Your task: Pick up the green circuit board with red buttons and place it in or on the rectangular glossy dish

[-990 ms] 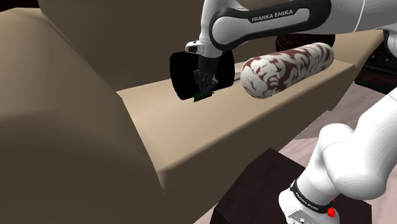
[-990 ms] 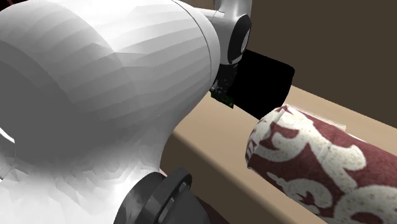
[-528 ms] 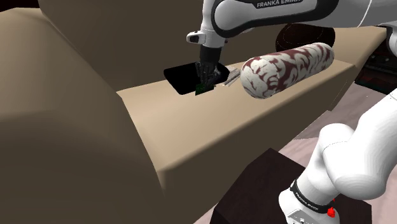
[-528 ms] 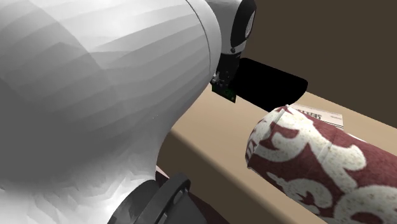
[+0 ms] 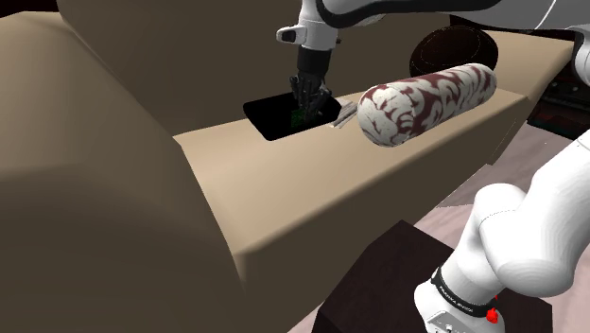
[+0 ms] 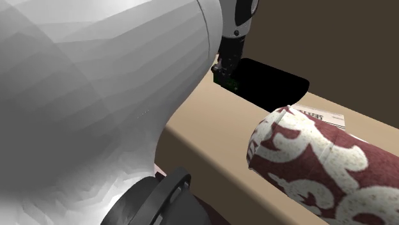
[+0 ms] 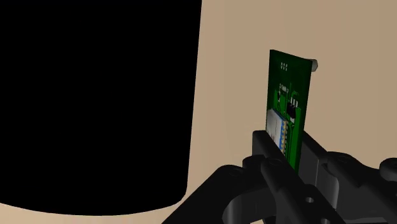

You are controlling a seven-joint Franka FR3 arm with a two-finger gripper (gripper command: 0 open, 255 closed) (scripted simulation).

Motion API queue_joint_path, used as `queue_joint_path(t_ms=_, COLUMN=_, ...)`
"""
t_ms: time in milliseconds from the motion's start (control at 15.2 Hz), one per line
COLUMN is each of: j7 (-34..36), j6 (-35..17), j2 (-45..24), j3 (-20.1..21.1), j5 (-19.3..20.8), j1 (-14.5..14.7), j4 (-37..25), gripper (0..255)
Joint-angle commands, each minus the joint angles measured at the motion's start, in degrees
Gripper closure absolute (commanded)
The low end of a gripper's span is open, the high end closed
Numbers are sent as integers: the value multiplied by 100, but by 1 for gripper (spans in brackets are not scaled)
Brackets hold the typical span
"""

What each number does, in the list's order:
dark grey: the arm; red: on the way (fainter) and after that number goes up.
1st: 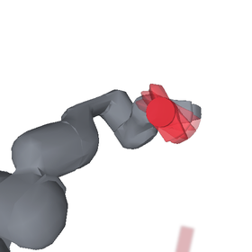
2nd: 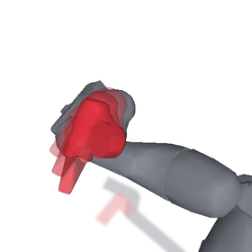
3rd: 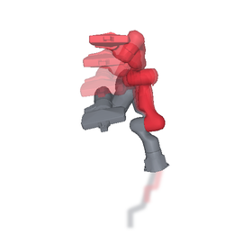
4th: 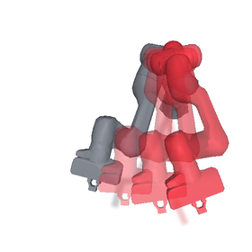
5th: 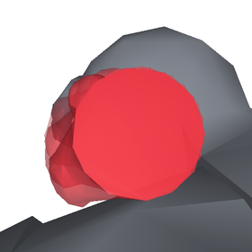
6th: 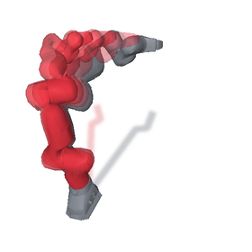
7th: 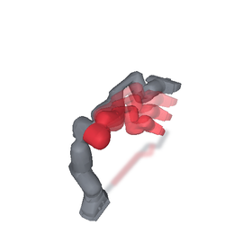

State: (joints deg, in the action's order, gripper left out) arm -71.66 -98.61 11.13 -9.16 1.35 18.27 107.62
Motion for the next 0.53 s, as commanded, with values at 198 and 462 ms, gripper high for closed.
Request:
queue_joint_path(t_ms=198, j7=-8, j6=390, j2=-37, j3=1, j5=-7, j1=2, j4=-424, gripper=255)
queue_joint_path(t_ms=462, j7=-16, j6=708, j2=-111, j3=0, j5=-19, j1=5, j4=-815, gripper=255)
